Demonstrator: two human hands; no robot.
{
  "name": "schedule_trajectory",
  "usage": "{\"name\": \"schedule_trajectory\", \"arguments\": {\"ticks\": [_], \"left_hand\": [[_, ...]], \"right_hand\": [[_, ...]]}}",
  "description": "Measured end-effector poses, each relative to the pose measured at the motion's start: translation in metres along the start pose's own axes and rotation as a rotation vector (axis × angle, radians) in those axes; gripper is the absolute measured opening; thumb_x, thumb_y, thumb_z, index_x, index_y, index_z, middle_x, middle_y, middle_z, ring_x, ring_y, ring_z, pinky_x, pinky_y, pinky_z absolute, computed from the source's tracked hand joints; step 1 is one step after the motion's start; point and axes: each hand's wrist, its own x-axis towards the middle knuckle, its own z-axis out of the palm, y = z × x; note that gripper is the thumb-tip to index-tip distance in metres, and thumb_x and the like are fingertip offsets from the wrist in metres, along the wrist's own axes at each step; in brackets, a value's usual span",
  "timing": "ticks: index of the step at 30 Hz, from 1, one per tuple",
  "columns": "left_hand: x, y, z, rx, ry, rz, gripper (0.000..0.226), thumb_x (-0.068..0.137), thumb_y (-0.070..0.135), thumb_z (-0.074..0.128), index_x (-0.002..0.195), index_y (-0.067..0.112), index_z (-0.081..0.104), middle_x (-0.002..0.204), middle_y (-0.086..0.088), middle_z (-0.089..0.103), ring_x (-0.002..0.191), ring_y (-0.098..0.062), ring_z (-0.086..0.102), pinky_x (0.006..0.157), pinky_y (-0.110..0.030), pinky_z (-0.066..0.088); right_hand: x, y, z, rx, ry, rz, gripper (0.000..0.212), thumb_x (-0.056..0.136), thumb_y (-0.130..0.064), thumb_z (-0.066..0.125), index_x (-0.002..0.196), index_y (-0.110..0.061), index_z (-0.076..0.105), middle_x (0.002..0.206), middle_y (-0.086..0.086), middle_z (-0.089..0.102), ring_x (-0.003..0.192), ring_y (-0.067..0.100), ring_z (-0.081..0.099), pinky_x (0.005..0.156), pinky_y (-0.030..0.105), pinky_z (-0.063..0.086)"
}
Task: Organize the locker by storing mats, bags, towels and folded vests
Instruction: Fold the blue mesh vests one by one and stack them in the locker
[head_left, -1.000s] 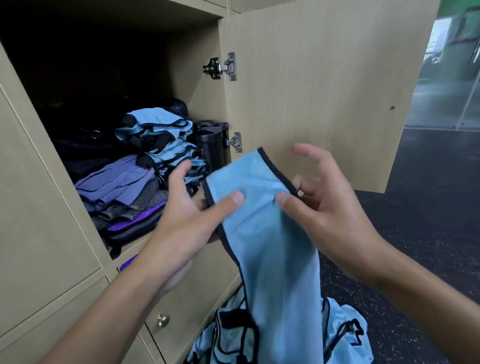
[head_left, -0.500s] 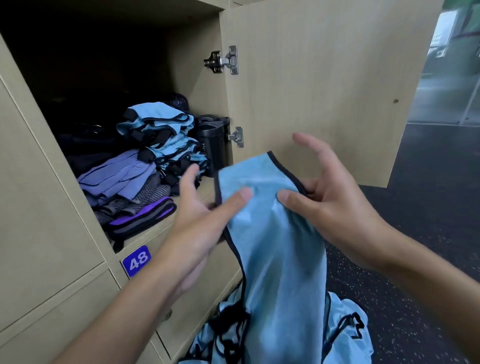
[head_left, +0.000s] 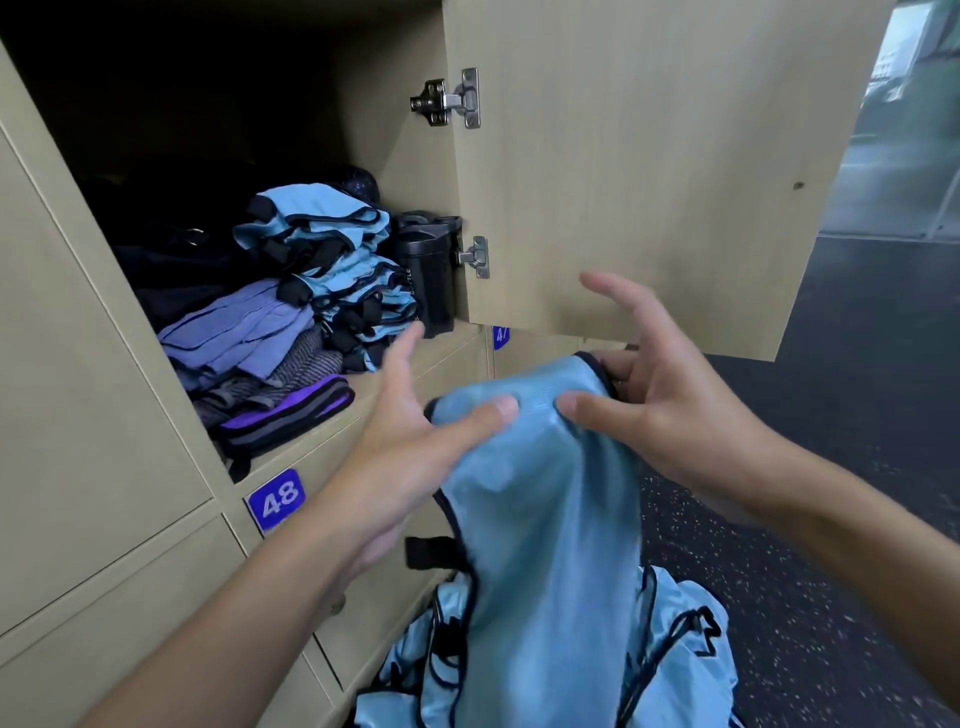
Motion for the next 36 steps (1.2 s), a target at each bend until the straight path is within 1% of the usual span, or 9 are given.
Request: {"name": "schedule_trajectory", "arguments": {"ticks": [4,10,13,17,22,27,29,32,36], "left_hand": [[0.0,-0.001,-0.004,-0.052,-0.045,0.039,0.094,0.081,-0.001,0.075,0.145,0.05,0.029,0.124,-0.006,0.069,0.108,-0.022,0.07,0.096,-0.043,0.055],[-0.001,0.01,-0.004,-0.121,0.086,0.118,0.079,0.086,-0.004,0.067,0.142,0.041,0.035,0.101,-0.012,0.076,0.097,-0.028,0.073,0.083,-0.038,0.061],[-0.004,0.002,0.0,-0.058,-0.013,0.073,0.085,0.082,0.007,0.075,0.141,0.051,0.033,0.117,0.007,0.071,0.105,-0.016,0.071,0.092,-0.039,0.057],[-0.011,-0.003,0.01,-0.048,-0.212,0.006,0.092,0.076,-0.003,0.076,0.139,0.051,0.038,0.093,0.031,0.071,0.1,-0.01,0.072,0.084,-0.033,0.06],[-0.009,0.0,0.014,-0.007,-0.163,0.018,0.068,0.064,0.009,0.084,0.122,0.038,0.063,0.107,0.001,0.076,0.098,-0.028,0.073,0.089,-0.046,0.058],[-0.007,0.006,0.02,-0.04,-0.025,0.045,0.057,0.075,-0.003,0.08,0.116,0.033,0.065,0.096,-0.02,0.074,0.091,-0.039,0.072,0.085,-0.051,0.059],[-0.003,0.01,0.016,-0.105,0.038,0.056,0.057,0.076,-0.005,0.078,0.118,0.029,0.064,0.095,-0.018,0.075,0.085,-0.033,0.073,0.08,-0.045,0.061],[0.001,0.017,0.007,-0.166,0.103,0.058,0.056,0.077,-0.004,0.076,0.121,0.027,0.062,0.095,-0.012,0.076,0.083,-0.025,0.073,0.077,-0.039,0.062],[0.002,0.024,0.0,-0.235,0.132,0.034,0.054,0.078,-0.002,0.076,0.122,0.027,0.061,0.096,-0.01,0.077,0.085,-0.025,0.075,0.068,-0.034,0.062]], "right_hand": [[0.001,-0.001,-0.01,0.01,0.055,0.023,0.082,0.088,-0.001,0.067,0.143,-0.048,0.028,0.094,0.01,0.074,0.089,0.033,0.071,0.086,0.047,0.058],[0.0,0.0,-0.015,-0.127,-0.116,0.124,0.071,0.084,-0.008,0.073,0.134,-0.046,0.039,0.091,0.014,0.074,0.087,0.033,0.07,0.088,0.05,0.056],[0.0,-0.001,-0.013,-0.088,-0.016,0.06,0.068,0.089,-0.005,0.068,0.133,-0.048,0.039,0.096,0.025,0.068,0.083,0.042,0.063,0.088,0.063,0.051],[0.0,-0.001,-0.013,-0.057,0.025,0.023,0.071,0.091,-0.005,0.065,0.139,-0.047,0.035,0.091,0.011,0.074,0.082,0.031,0.07,0.082,0.057,0.057],[0.001,0.001,-0.011,-0.092,0.028,0.034,0.075,0.089,-0.006,0.068,0.142,-0.044,0.031,0.095,0.006,0.076,0.09,0.031,0.072,0.085,0.051,0.058],[0.001,0.002,-0.012,-0.049,0.031,0.081,0.084,0.082,-0.013,0.075,0.143,-0.045,0.028,0.088,0.005,0.076,0.084,0.028,0.073,0.079,0.043,0.06],[-0.001,0.004,-0.014,-0.027,-0.012,0.153,0.093,0.076,-0.013,0.079,0.143,-0.047,0.026,0.087,0.003,0.076,0.083,0.023,0.074,0.075,0.035,0.059],[-0.004,0.011,-0.009,-0.017,-0.037,0.23,0.097,0.073,-0.004,0.081,0.142,-0.049,0.029,0.099,0.013,0.074,0.088,0.027,0.073,0.081,0.039,0.06],[0.0,0.024,-0.003,0.201,0.206,0.198,0.093,0.077,0.002,0.077,0.143,-0.044,0.031,0.099,0.017,0.072,0.084,0.025,0.073,0.068,0.032,0.058]]}}
